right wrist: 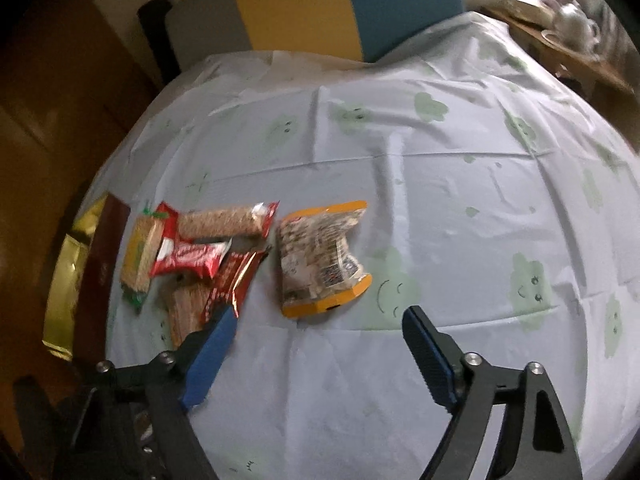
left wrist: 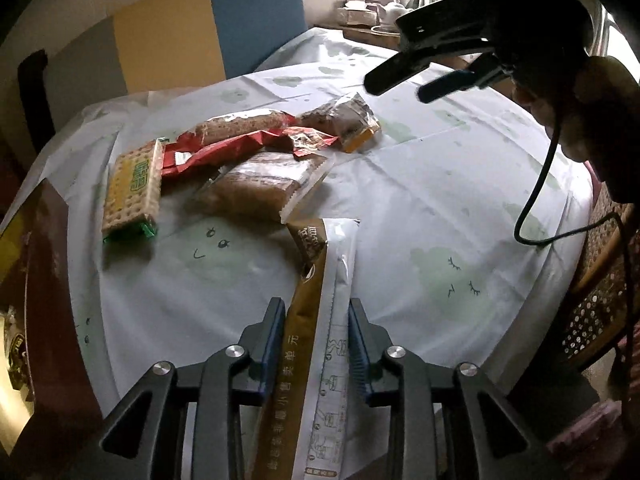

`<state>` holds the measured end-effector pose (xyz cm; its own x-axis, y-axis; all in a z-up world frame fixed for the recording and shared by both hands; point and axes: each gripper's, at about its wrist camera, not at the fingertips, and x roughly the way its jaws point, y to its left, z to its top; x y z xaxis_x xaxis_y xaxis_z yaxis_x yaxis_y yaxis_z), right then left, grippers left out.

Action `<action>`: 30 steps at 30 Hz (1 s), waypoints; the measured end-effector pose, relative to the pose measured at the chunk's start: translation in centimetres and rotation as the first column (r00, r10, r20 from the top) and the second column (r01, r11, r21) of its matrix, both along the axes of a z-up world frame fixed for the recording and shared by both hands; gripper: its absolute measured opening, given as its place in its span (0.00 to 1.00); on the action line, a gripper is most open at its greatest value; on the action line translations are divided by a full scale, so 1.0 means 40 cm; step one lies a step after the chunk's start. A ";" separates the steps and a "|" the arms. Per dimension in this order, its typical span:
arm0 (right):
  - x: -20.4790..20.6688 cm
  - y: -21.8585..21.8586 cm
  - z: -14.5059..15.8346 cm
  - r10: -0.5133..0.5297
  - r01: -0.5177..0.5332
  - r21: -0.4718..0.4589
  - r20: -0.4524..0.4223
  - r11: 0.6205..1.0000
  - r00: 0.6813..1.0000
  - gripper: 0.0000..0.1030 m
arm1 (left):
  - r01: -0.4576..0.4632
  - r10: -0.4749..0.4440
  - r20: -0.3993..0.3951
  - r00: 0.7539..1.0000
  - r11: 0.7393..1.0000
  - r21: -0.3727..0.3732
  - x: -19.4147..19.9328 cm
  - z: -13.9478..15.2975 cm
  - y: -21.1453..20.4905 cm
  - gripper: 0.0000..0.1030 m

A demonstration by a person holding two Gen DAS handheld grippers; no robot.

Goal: Organize snacks
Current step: 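Lift the stick packet with the left gripper while the right gripper reaches the red wrapper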

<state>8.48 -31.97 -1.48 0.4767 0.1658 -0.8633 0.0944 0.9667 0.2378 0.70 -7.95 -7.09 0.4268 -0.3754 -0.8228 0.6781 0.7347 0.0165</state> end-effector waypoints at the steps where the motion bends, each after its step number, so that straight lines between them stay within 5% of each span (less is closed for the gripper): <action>1: -0.001 0.006 -0.001 0.009 -0.009 -0.004 0.000 1.000 1.000 0.74 | 0.004 -0.004 -0.002 1.000 1.000 0.002 -0.003 0.001 0.003 0.30; 10: -0.011 0.131 -0.001 0.163 -0.163 -0.008 -0.003 0.987 0.987 0.61 | -0.002 0.002 -0.014 1.000 1.000 -0.013 -0.022 0.009 0.042 0.30; 19: 0.096 0.216 -0.059 0.149 -0.151 -0.018 -0.085 0.988 0.985 0.61 | -0.009 0.009 -0.012 1.000 0.999 -0.042 -0.021 -0.002 0.040 0.30; 21: 0.120 0.221 -0.084 0.148 -0.154 -0.044 -0.125 0.987 0.981 0.54 | -0.012 0.011 -0.018 1.000 0.998 -0.056 -0.020 -0.002 0.048 0.30; 23: 0.125 0.212 -0.088 0.151 -0.153 -0.009 -0.116 0.988 0.982 0.31 | -0.012 0.011 -0.020 1.000 0.998 -0.066 -0.021 -0.004 0.053 0.30; 30: 0.039 0.175 -0.077 0.171 -0.178 -0.037 -0.155 0.983 0.973 0.31 | -0.023 0.019 -0.037 0.999 0.995 -0.098 -0.012 -0.007 0.068 0.32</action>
<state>10.05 -24.97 -4.55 0.3079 0.1889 -0.9325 -0.0459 0.9819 0.1838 0.22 -5.25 -7.38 0.4063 -0.4470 -0.7970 0.6616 0.7455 -0.0809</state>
